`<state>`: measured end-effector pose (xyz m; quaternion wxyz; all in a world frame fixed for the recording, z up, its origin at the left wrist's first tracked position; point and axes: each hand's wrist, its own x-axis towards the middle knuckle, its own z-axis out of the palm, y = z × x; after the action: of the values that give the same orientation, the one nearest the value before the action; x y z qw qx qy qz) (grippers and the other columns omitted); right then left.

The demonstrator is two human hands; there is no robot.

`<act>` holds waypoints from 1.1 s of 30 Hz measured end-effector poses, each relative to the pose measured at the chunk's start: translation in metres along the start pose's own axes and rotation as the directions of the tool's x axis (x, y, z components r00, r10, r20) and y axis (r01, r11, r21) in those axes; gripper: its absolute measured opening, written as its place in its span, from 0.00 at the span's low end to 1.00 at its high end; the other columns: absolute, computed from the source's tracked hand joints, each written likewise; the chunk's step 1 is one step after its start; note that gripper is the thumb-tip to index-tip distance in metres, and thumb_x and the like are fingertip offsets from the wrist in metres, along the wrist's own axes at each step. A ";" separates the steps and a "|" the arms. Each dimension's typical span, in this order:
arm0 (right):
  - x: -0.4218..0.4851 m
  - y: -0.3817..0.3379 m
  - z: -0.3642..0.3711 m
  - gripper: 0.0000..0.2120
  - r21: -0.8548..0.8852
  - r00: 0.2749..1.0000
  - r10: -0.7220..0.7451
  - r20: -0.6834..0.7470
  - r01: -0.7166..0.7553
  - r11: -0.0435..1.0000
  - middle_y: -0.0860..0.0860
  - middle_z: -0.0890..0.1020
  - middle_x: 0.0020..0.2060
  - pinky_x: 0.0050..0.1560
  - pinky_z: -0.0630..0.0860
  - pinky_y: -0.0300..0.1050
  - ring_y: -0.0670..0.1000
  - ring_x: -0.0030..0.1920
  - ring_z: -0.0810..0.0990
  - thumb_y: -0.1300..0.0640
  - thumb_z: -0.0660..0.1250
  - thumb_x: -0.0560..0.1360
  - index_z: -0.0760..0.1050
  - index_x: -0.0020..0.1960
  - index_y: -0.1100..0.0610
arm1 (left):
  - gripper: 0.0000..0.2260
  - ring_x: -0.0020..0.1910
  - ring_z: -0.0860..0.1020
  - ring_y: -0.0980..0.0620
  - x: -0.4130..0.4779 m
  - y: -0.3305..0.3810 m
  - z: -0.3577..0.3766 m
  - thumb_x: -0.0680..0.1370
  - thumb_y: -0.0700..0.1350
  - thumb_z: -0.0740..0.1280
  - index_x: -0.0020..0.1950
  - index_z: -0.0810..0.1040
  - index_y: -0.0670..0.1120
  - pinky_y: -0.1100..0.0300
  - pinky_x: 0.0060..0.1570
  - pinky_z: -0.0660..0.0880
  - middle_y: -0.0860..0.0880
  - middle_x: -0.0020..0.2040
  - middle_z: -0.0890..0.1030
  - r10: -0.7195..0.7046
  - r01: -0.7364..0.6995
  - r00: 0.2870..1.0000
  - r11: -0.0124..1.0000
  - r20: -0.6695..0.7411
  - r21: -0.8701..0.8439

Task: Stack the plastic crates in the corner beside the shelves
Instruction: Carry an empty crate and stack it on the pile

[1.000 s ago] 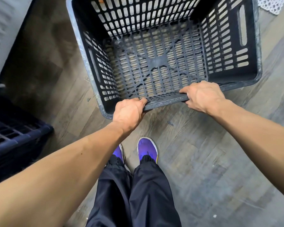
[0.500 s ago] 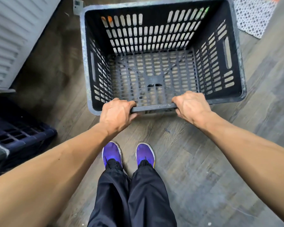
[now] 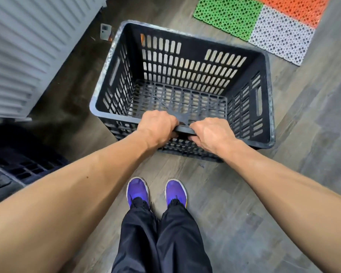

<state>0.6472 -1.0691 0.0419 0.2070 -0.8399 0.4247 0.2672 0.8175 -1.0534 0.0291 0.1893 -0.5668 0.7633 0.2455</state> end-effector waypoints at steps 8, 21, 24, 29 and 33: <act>-0.004 -0.008 0.029 0.11 0.037 0.991 0.116 0.061 -0.119 0.992 0.53 0.82 0.51 0.43 0.68 0.48 0.58 0.54 0.80 0.48 0.62 0.79 0.76 0.57 0.51 | 0.09 0.50 0.81 0.41 -0.021 -0.006 0.021 0.81 0.46 0.60 0.61 0.74 0.53 0.54 0.40 0.67 0.46 0.52 0.83 0.047 -0.049 0.998 0.997 0.035 0.059; -0.052 -0.006 -0.027 0.14 -0.094 0.998 0.042 -0.040 -0.046 0.994 0.55 0.83 0.48 0.44 0.66 0.49 0.59 0.50 0.81 0.45 0.62 0.79 0.76 0.55 0.54 | 0.08 0.44 0.80 0.41 -0.071 0.013 -0.008 0.80 0.52 0.62 0.56 0.70 0.50 0.53 0.36 0.67 0.46 0.46 0.83 -0.007 0.009 0.993 1.000 -0.120 0.017; -0.080 -0.023 -0.044 0.13 -0.167 0.996 -0.037 -0.076 0.024 0.986 0.54 0.84 0.46 0.42 0.65 0.48 0.59 0.48 0.82 0.47 0.62 0.79 0.76 0.55 0.55 | 0.12 0.45 0.81 0.39 -0.109 0.017 -0.016 0.80 0.56 0.61 0.58 0.70 0.50 0.53 0.38 0.67 0.45 0.47 0.83 -0.033 0.029 0.990 0.999 -0.140 -0.029; -0.124 -0.047 -0.088 0.10 -0.219 0.989 -0.109 -0.100 0.085 0.972 0.53 0.85 0.44 0.40 0.65 0.47 0.58 0.46 0.82 0.53 0.62 0.78 0.76 0.55 0.55 | 0.13 0.44 0.81 0.40 -0.173 0.028 -0.050 0.80 0.58 0.59 0.57 0.70 0.50 0.54 0.38 0.66 0.47 0.45 0.83 -0.115 0.102 0.980 0.991 -0.162 -0.089; -0.171 -0.072 -0.139 0.10 -0.257 0.969 -0.200 -0.148 0.157 0.954 0.53 0.84 0.40 0.38 0.65 0.46 0.58 0.42 0.83 0.58 0.61 0.75 0.75 0.54 0.56 | 0.12 0.44 0.81 0.40 -0.240 0.037 -0.099 0.80 0.58 0.59 0.55 0.70 0.50 0.54 0.37 0.65 0.47 0.45 0.83 -0.208 0.186 0.961 0.974 -0.181 -0.132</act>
<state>0.6596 -1.0060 0.2648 0.0886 -0.9138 0.3271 0.2239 0.8496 -0.9173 0.2510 0.1052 -0.6710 0.7026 0.2123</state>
